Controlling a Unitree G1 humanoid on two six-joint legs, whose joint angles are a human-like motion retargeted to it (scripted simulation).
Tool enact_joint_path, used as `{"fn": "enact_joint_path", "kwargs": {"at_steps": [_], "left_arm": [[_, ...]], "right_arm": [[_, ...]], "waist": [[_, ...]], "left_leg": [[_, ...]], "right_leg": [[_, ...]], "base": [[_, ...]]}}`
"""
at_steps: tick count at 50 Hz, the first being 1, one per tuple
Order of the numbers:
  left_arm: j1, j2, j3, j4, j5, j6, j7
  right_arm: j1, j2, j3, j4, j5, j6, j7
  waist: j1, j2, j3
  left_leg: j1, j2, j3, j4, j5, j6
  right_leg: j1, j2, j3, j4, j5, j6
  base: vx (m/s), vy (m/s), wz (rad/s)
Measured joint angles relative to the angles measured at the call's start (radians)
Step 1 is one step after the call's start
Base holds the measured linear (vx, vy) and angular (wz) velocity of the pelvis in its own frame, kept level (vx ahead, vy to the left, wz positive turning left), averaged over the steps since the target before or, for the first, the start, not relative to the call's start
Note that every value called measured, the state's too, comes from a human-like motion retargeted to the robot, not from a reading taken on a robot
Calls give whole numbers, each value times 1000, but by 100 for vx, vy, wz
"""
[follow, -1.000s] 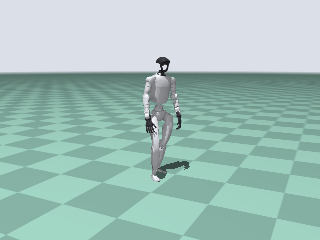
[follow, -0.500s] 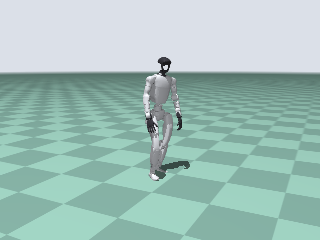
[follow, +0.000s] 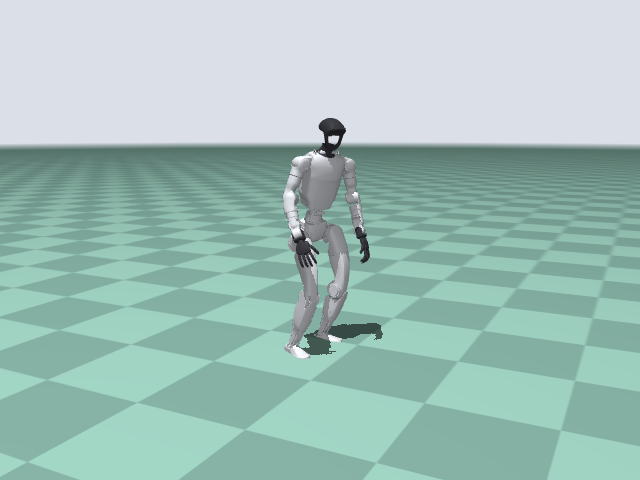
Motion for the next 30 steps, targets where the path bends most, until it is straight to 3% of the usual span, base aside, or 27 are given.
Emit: {"fn": "enact_joint_path", "kwargs": {"at_steps": [10, 15, 22, 30], "left_arm": [[-25, -20, -3, -75, -40, -10, 74], [-30, -33, -29, -131, -29, -14, 91], [-22, -35, -85, -221, 14, -27, 101], [10, -8, -141, -341, 61, -48, 96]], "right_arm": [[-69, -38, 38, -56, -30, 0, -48], [-116, -62, 69, -64, -57, -3, -62], [-179, -91, 101, -72, -91, -7, -81], [-249, -118, 114, -83, -122, -3, -107]], "waist": [[24, 79, 50], [34, 114, 69], [22, 145, 74], [1, 161, 63]], "left_leg": [[-263, 123, -56, 400, -125, -41], [-406, 178, -66, 573, -218, -23], [-548, 231, -34, 693, -261, 5], [-690, 231, -31, 765, -261, 43]], "right_leg": [[-108, 85, -30, 109, -102, -27], [-190, 105, -61, 199, -145, -36], [-304, 89, -103, 307, -195, -28], [-434, 41, -134, 416, -239, -25]], "base": [[-6, -21, -8], [-4, -16, -5], [-4, -11, 16], [-4, -5, 31]]}}
